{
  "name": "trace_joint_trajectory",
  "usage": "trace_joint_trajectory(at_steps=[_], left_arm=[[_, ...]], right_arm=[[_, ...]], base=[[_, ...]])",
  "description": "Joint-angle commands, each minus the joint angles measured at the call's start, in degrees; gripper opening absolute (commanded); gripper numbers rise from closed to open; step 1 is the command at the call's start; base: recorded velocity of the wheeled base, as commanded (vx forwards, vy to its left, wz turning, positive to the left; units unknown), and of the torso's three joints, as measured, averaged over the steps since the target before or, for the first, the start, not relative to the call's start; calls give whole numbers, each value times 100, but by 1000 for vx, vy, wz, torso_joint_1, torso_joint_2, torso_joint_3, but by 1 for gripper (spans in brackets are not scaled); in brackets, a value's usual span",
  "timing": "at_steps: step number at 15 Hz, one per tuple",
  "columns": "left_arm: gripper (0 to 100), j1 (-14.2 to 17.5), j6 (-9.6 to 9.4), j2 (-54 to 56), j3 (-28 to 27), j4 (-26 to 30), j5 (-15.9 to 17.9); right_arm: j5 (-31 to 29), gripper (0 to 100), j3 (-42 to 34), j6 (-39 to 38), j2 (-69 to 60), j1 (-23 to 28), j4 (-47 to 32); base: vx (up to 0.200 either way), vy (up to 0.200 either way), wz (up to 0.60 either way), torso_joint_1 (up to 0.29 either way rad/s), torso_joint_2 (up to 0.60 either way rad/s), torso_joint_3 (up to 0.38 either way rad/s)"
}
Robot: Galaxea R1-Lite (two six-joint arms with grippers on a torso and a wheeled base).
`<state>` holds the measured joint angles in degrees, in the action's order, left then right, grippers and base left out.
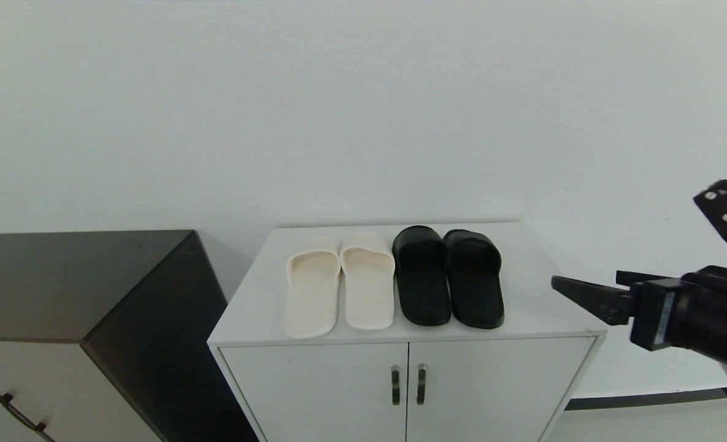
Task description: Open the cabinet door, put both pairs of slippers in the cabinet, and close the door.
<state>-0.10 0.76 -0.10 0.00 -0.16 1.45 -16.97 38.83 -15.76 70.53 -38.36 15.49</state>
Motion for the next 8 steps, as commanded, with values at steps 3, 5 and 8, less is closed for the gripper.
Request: trace_joint_trajectory(at_steps=[3, 5, 8], left_arm=[[0, 1, 4, 1, 0, -2, -4], [0, 1, 4, 1, 0, -2, -4], [0, 1, 4, 1, 0, -2, 4]], right_arm=[[-1028, 100, 872, -190, 1428, -822, 200], [-1450, 100, 1197, -182, 1964, -954, 393], [-2144, 100, 1567, -190, 2861, -971, 894]], base=[[0, 0, 0, 0, 0, 0], [0, 0, 0, 0, 0, 0], [0, 0, 0, 0, 0, 0]])
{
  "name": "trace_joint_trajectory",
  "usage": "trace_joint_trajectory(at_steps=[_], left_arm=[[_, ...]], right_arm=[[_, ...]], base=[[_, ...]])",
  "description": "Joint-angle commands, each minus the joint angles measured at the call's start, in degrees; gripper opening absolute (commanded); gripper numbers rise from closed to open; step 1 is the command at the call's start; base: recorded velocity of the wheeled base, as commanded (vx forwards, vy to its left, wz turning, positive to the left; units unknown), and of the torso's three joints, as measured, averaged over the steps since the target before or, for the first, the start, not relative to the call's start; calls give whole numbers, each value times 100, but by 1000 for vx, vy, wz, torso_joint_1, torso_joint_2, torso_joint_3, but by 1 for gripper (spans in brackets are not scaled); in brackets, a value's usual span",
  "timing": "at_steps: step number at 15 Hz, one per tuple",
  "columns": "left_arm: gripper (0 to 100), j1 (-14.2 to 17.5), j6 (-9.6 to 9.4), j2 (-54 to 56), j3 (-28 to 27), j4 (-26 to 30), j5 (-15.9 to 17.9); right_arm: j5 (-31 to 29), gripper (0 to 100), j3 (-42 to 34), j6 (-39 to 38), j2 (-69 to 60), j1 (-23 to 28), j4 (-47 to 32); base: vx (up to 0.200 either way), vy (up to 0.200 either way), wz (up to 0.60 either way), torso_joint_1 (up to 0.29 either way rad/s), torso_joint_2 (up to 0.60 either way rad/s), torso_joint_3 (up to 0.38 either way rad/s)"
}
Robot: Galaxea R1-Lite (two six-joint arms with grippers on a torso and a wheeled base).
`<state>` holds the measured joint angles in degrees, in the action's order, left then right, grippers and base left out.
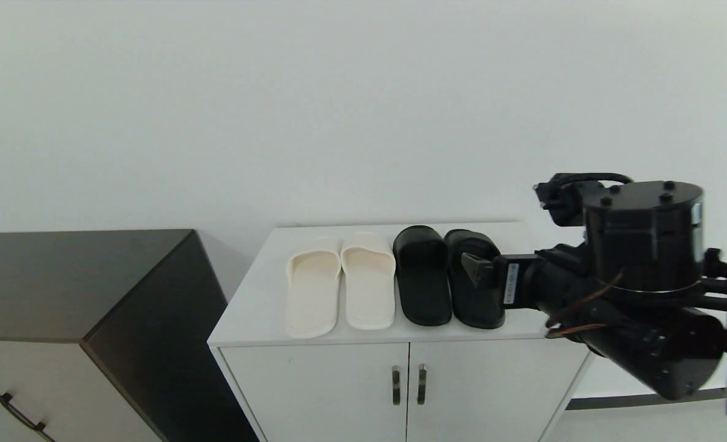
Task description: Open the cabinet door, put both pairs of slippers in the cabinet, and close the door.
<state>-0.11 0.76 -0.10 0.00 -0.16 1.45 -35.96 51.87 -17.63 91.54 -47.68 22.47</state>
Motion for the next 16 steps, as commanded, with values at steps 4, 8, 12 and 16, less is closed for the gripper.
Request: trace_joint_trajectory(at_steps=[4, 8, 12, 16], left_arm=[[0, -7, 4, 1, 0, -2, -4], [0, 2, 4, 1, 0, -2, 4], [0, 2, 4, 1, 0, -2, 4], [0, 2, 4, 1, 0, -2, 4]], right_arm=[[-482, 100, 596, -21, 1586, -22, 636], [-473, 100, 1220, -39, 2228, 189, 786], [-464, 100, 1572, -30, 2606, 320, 777], [-429, 100, 2011, 5, 2957, 523, 759]], base=[[0, 0, 0, 0, 0, 0], [0, 0, 0, 0, 0, 0], [0, 0, 0, 0, 0, 0], [0, 0, 0, 0, 0, 0]])
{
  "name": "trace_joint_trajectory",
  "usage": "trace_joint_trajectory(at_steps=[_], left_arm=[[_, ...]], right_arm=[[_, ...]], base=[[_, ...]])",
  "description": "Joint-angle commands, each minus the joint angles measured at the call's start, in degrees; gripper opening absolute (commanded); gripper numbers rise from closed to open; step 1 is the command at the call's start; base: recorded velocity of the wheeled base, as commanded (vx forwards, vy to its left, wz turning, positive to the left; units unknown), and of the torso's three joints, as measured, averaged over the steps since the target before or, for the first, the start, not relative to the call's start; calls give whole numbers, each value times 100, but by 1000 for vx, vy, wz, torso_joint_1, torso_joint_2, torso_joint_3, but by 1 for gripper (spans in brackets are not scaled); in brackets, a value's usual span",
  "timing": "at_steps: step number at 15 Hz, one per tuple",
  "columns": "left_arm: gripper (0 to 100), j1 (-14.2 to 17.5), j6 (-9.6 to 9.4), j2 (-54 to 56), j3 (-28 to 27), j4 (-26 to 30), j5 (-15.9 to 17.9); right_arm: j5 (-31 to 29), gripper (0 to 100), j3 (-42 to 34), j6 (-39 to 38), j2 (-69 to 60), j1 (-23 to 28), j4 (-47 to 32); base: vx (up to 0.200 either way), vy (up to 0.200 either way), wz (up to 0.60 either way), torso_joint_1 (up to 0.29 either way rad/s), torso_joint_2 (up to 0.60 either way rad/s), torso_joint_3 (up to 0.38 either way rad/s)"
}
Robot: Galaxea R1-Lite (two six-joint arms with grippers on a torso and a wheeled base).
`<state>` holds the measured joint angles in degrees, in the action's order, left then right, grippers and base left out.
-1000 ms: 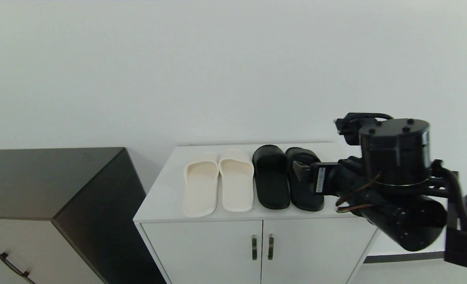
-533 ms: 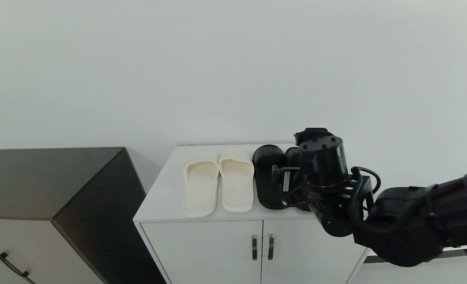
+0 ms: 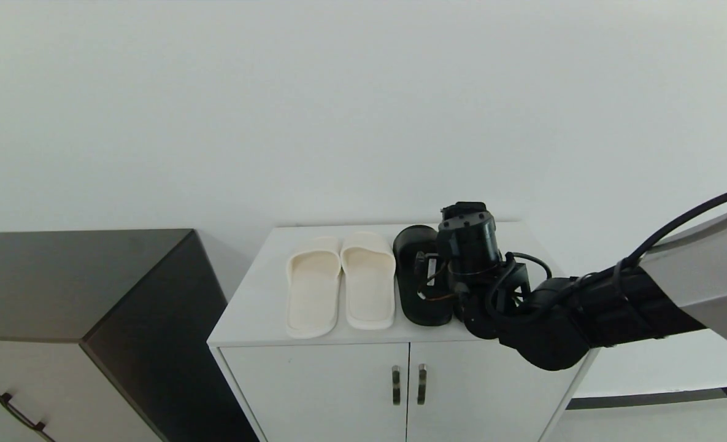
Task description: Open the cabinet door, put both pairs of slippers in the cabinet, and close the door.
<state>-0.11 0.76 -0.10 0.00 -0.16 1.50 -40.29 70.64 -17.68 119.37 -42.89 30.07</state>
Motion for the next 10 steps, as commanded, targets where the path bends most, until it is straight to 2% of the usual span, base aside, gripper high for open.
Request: trace_joint_trajectory(at_steps=[1, 7, 8, 10], left_arm=[[0, 2, 4, 1, 0, -2, -1], [0, 2, 4, 1, 0, -2, -1], [0, 2, 4, 1, 0, -2, -1], [0, 2, 4, 1, 0, -2, -1]], right_arm=[[4, 100, 230, 10, 271, 79, -10], [109, 100, 837, 177, 842, 492, 7], [153, 0, 872, 238, 877, 518, 16], [153, 0, 925, 238, 921, 518, 16]], base=[[0, 0, 0, 0, 0, 0], [0, 0, 0, 0, 0, 0], [0, 0, 0, 0, 0, 0], [0, 0, 0, 0, 0, 0]])
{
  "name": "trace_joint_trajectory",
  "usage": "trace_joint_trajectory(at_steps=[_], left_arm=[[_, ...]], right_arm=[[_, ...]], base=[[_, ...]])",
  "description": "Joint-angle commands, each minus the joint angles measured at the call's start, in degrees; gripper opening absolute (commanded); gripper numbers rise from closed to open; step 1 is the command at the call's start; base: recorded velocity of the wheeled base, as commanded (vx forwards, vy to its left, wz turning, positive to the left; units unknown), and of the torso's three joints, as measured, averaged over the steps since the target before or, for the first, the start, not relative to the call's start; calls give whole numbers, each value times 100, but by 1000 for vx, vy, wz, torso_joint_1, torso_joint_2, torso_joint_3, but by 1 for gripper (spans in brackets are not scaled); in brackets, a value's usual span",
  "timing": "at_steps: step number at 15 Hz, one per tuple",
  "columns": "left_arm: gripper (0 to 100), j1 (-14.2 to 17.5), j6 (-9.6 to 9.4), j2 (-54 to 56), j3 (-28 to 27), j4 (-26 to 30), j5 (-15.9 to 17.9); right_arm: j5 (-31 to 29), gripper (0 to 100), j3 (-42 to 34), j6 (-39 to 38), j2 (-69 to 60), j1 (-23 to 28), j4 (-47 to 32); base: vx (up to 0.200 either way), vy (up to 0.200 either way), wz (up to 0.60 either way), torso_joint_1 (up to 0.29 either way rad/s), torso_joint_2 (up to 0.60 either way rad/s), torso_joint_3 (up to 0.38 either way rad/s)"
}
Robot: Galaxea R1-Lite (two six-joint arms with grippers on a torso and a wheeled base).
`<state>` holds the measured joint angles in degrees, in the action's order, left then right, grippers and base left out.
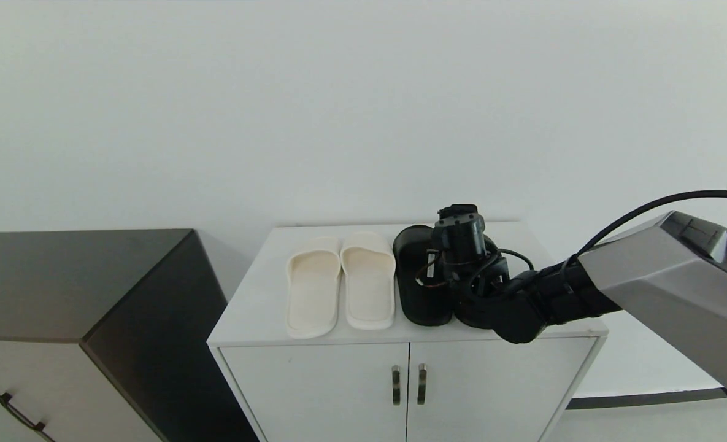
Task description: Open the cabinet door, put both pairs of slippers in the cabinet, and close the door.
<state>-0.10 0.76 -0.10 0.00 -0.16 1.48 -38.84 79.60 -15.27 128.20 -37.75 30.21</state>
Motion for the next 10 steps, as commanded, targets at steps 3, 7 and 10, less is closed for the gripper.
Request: trace_joint_trajectory(at_steps=[3, 7, 10], left_arm=[[0, 1, 4, 1, 0, -2, 2], [0, 1, 4, 1, 0, -2, 2], [0, 1, 4, 1, 0, -2, 2]], right_arm=[[-27, 0, -15, -11, -23, 5, 11], [78, 0, -630, 165, -1086, -215, -6], [386, 0, -1799, 376, -2440, -848, -24]], base=[[0, 0, 0, 0, 0, 0], [0, 0, 0, 0, 0, 0], [0, 0, 0, 0, 0, 0]])
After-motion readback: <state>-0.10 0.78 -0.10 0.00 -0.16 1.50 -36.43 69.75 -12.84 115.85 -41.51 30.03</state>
